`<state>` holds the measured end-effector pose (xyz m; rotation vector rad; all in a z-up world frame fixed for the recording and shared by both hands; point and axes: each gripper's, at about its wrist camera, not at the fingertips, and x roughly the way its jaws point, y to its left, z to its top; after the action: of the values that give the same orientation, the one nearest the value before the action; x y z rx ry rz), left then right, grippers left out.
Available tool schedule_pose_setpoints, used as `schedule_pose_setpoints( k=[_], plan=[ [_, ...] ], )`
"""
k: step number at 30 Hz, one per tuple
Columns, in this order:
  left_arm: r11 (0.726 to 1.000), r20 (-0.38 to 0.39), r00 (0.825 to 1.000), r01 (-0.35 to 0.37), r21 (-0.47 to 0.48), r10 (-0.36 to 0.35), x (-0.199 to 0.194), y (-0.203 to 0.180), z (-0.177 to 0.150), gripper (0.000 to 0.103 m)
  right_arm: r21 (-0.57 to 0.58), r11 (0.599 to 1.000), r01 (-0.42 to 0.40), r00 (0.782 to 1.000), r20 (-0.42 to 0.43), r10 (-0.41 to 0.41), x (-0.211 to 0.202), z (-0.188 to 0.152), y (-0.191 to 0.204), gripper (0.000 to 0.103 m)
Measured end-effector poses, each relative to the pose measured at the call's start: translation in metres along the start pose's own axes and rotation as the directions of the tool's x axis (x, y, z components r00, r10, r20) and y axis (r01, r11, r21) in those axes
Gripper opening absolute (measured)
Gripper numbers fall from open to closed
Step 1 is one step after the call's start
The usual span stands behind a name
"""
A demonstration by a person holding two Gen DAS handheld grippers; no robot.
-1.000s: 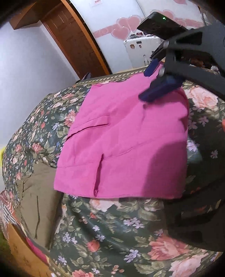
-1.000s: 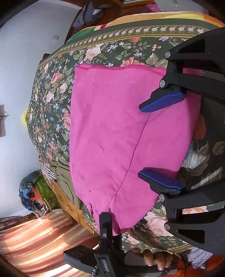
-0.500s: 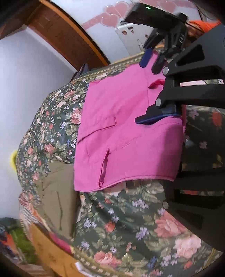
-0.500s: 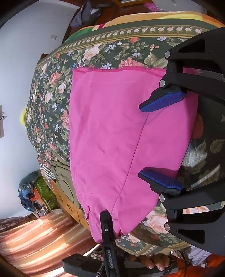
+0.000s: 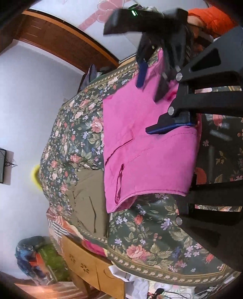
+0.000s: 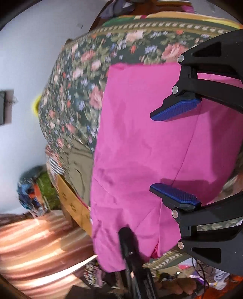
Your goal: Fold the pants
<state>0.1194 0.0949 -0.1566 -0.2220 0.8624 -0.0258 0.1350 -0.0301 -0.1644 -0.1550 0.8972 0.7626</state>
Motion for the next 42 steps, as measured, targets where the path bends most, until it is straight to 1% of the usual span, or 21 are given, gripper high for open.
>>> schedule_pose_setpoints(
  k=[4,7,10,12,14,18,22,24,26,28,29,33,36,40,41,42],
  plan=[
    [0.999,0.035,0.999,0.006,0.04,-0.008,-0.011,-0.01,0.006,0.032,-0.04,0.998,-0.04,0.997,-0.064,0.037,0.017,-0.003,0.015,0.066],
    [0.996,0.055,0.997,0.045,0.074,-0.049,-0.016,-0.022,0.012,0.03,-0.051,0.997,-0.057,0.996,-0.072,0.054,0.018,-0.005,0.02,0.067],
    [0.991,0.061,0.995,0.075,0.114,-0.082,-0.017,-0.039,0.017,0.028,-0.032,0.996,-0.079,0.994,-0.074,0.076,0.017,-0.005,0.018,0.067],
    [0.987,0.066,0.994,0.072,0.145,-0.083,-0.017,-0.05,0.02,0.027,-0.019,0.996,-0.092,0.993,-0.07,0.091,0.015,-0.007,0.017,0.067],
    [0.981,0.076,0.995,0.05,0.19,-0.066,-0.018,-0.062,0.02,0.027,-0.003,0.995,-0.098,0.993,-0.061,0.097,0.011,-0.008,0.014,0.066],
    [0.968,0.072,0.996,0.034,0.248,-0.054,-0.018,-0.076,0.019,0.026,0.032,0.996,-0.088,0.996,-0.019,0.089,-0.009,-0.012,0.005,0.066],
    [0.961,0.065,0.997,0.029,0.276,-0.048,-0.015,-0.084,0.02,0.026,0.097,0.995,-0.02,0.999,0.043,0.016,-0.039,-0.028,-0.015,0.066],
    [0.958,0.062,0.996,0.038,0.285,-0.058,-0.014,-0.09,0.021,0.026,0.128,0.992,-0.004,0.999,0.044,-0.002,-0.044,-0.036,-0.023,0.066],
    [0.955,0.058,0.996,0.05,0.293,-0.07,-0.012,-0.096,0.022,0.026,0.144,0.99,0.011,1.0,0.021,-0.014,-0.042,-0.046,-0.029,0.066],
    [0.951,0.05,0.995,0.064,0.304,-0.083,-0.01,-0.104,0.023,0.026,0.155,0.988,0.008,1.0,-0.02,-0.005,-0.031,-0.052,-0.03,0.067],
    [0.948,0.047,0.995,0.069,0.31,-0.088,-0.009,-0.107,0.022,0.026,0.155,0.988,0.007,1.0,-0.018,-0.004,-0.029,-0.055,-0.028,0.068],
    [0.933,0.04,0.993,0.092,0.347,-0.112,-0.007,-0.126,0.023,0.026,0.167,0.986,-0.013,1.0,0.014,0.011,-0.03,-0.056,-0.028,0.068],
    [0.914,0.039,0.994,0.079,0.397,-0.103,-0.005,-0.141,0.022,0.025,0.178,0.984,-0.015,0.999,0.038,0.008,-0.032,-0.06,-0.029,0.068],
    [0.907,0.002,0.994,0.102,0.408,-0.112,0.007,-0.151,0.021,0.022,0.213,0.977,-0.032,0.998,0.062,0.019,-0.046,-0.063,-0.037,0.067],
    [0.907,-0.007,0.993,0.11,0.406,-0.118,0.009,-0.152,0.022,0.021,0.221,0.975,-0.027,0.997,0.074,0.01,-0.051,-0.063,-0.04,0.067],
    [0.908,-0.014,0.992,0.119,0.402,-0.124,0.011,-0.153,0.021,0.021,0.232,0.973,-0.007,0.996,0.093,-0.015,-0.06,-0.065,-0.045,0.067]
  ],
)
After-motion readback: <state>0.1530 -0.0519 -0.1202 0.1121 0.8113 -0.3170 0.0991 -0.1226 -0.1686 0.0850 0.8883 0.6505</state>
